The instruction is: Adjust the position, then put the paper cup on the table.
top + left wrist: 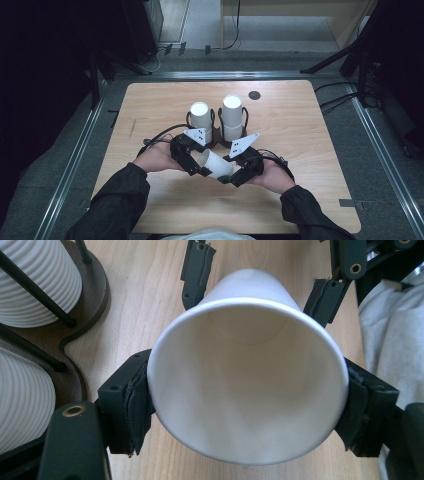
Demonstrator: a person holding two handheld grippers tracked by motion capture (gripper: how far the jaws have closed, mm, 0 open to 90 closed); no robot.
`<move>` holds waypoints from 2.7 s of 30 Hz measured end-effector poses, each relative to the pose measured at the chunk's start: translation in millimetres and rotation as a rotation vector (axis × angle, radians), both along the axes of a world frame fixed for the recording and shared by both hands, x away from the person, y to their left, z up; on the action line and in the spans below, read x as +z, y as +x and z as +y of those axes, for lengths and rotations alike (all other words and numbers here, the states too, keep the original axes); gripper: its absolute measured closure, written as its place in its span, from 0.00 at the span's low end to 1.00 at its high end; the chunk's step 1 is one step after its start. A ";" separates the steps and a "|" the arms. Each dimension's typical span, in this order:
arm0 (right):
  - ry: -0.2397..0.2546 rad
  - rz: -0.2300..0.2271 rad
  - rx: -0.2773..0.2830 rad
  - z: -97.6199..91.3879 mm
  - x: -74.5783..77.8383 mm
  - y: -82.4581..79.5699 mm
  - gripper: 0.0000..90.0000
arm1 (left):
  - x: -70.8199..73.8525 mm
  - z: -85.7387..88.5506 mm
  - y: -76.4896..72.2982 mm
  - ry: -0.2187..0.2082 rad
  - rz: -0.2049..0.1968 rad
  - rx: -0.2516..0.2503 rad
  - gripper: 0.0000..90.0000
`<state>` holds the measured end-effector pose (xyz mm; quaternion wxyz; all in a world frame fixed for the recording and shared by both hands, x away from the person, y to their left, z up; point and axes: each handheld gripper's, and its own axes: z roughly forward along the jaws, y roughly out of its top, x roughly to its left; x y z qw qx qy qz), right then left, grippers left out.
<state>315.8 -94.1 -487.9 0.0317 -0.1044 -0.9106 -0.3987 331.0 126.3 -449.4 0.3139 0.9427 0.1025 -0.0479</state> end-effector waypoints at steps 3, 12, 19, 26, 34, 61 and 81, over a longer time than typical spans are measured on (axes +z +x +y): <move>-0.008 0.002 -0.002 2.2 -2.7 0.1 0.30 | -3.1 -4.5 -1.1 0.034 -0.007 0.000 0.25; -0.032 0.006 0.021 8.6 -5.9 -2.5 0.35 | -6.8 -12.0 -2.7 0.058 0.003 -0.025 0.24; -0.035 0.018 0.020 8.7 -5.5 -2.2 0.36 | -8.2 -11.0 -1.7 0.047 0.015 -0.028 0.23; -0.024 0.013 0.008 6.6 -2.7 -1.5 0.36 | -5.7 -7.8 -1.1 0.009 0.006 -0.022 0.14; 0.006 0.018 -0.006 0.7 1.7 1.1 0.36 | -2.8 -4.2 2.2 -0.053 0.015 0.030 0.11; 0.128 0.033 -0.057 -21.8 19.0 5.9 0.36 | 0.1 10.8 1.2 -0.213 0.058 0.136 0.14; 0.184 0.037 -0.052 -27.1 23.1 8.1 0.36 | -0.3 9.1 -2.9 -0.353 0.105 0.192 0.16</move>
